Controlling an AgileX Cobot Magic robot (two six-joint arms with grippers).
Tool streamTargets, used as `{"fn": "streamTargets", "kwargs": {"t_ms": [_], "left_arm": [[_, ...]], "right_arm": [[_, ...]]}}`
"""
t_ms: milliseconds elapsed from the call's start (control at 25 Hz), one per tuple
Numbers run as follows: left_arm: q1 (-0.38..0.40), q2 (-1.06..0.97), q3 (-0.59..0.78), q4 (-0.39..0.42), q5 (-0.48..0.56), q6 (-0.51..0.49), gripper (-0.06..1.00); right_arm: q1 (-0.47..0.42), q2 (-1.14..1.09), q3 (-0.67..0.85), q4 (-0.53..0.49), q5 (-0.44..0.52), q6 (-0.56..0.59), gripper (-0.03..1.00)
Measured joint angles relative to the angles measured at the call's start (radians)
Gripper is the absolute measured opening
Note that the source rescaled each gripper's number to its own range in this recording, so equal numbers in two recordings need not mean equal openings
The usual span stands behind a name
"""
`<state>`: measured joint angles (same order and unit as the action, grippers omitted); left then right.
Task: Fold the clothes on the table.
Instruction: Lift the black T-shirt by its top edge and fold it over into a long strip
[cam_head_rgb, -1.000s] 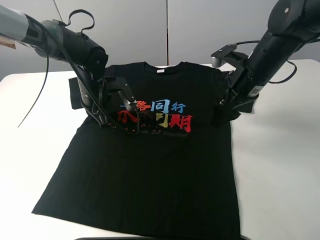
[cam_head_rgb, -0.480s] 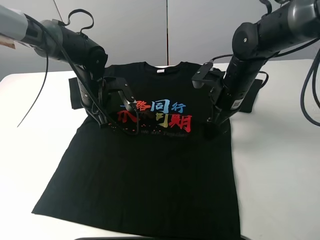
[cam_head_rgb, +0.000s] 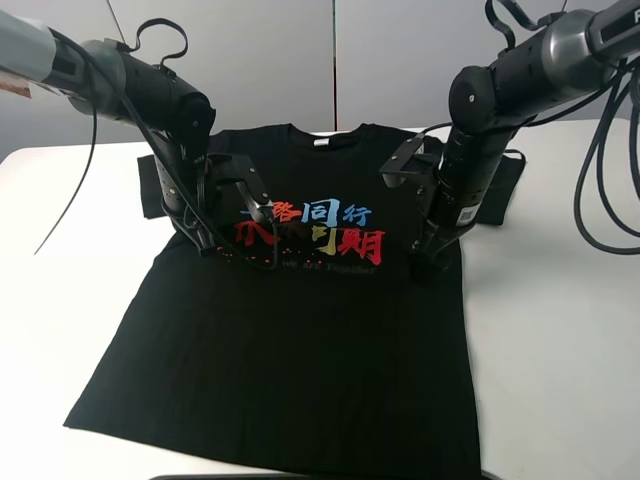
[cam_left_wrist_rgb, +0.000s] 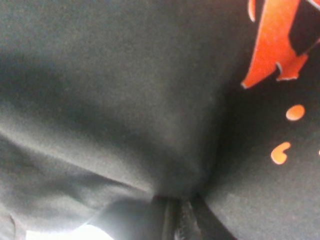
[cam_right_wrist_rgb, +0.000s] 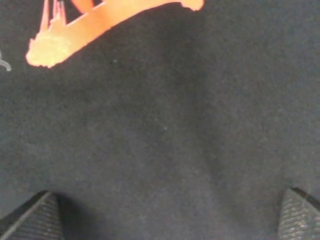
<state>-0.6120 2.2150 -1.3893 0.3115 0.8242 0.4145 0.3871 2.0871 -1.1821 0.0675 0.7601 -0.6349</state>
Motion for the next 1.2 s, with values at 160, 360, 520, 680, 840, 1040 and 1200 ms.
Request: {"fn": "streamTargets", "kwargs": {"t_ms": [160,360,520,680,840,1040,1200], "left_arm": [[0.0,0.0,0.0,0.0,0.0,0.002,0.0],[0.0,0.0,0.0,0.0,0.0,0.002,0.0],[0.0,0.0,0.0,0.0,0.0,0.002,0.0],[0.0,-0.002,0.0,0.0,0.0,0.002,0.0],[0.0,-0.021,0.004,-0.029,-0.028,-0.015,0.0],[0.0,-0.072,0.02,-0.084,-0.124,-0.024,0.0],[0.0,-0.161,0.02,-0.084,-0.213,-0.044,0.0]], "right_arm": [[0.0,0.002,0.0,-0.043,-0.005,0.011,0.63],[0.0,0.005,0.0,-0.057,-0.005,0.027,0.2],[0.0,0.005,0.0,-0.068,-0.007,0.083,0.01],[0.002,0.005,0.0,-0.119,-0.033,0.197,0.01],[0.002,-0.01,0.0,-0.251,-0.073,0.338,0.0],[0.002,-0.066,0.0,-0.436,-0.084,0.501,0.0],[0.002,-0.123,0.0,-0.561,-0.109,0.649,0.0]]}}
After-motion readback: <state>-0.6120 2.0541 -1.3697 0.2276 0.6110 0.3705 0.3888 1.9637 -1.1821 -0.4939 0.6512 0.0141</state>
